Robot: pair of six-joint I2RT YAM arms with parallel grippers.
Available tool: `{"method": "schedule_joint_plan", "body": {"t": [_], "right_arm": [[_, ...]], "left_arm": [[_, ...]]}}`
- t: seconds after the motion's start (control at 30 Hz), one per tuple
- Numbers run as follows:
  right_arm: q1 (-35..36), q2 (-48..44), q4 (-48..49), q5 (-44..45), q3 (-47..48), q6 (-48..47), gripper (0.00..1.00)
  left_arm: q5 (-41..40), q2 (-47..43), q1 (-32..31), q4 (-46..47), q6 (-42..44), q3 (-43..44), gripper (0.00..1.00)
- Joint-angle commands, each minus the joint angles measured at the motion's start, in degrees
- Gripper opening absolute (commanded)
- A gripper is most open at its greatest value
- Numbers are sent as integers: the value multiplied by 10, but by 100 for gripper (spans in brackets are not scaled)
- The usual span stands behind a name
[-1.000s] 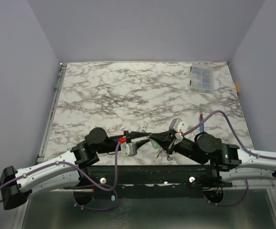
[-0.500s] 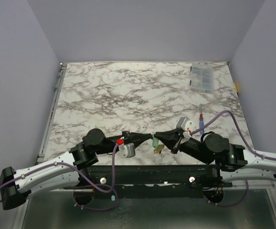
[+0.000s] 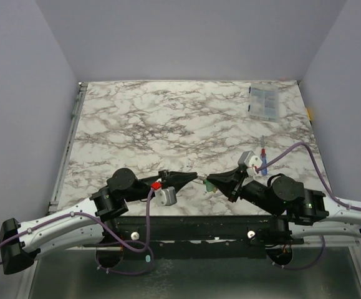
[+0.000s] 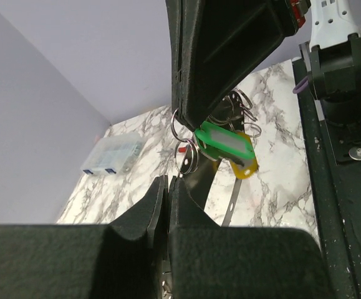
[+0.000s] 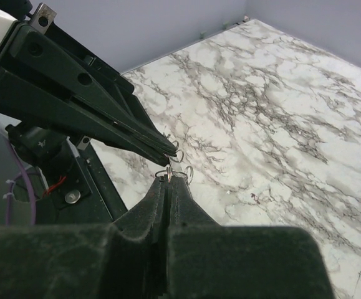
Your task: Put the keys on the keyring
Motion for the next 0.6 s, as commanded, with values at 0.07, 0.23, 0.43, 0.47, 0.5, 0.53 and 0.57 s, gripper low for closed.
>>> {"method": "schedule_joint_plan", "body": {"t": [0.07, 0.23, 0.43, 0.47, 0.5, 0.53, 0.57], "right_arm": [[3, -5, -2, -1, 0, 19, 1], [2, 4, -5, -17, 12, -4, 1], [3, 9, -6, -38, 20, -22, 1], [2, 11, -5, -39, 21, -24, 1], [2, 12, -5, -42, 21, -26, 1], [2, 14, -5, -45, 22, -28, 1], [3, 16, -5, -48, 23, -28, 1]], "left_arm": [[-23, 3, 5, -4, 12, -11, 0], [20, 5, 4, -13, 18, -15, 38], [60, 17, 6, -22, 0, -12, 61], [70, 22, 6, -23, -5, -10, 62], [81, 26, 7, -23, -10, -9, 63], [91, 31, 7, -23, -13, -8, 63], [103, 36, 7, -23, -16, -6, 64]]}}
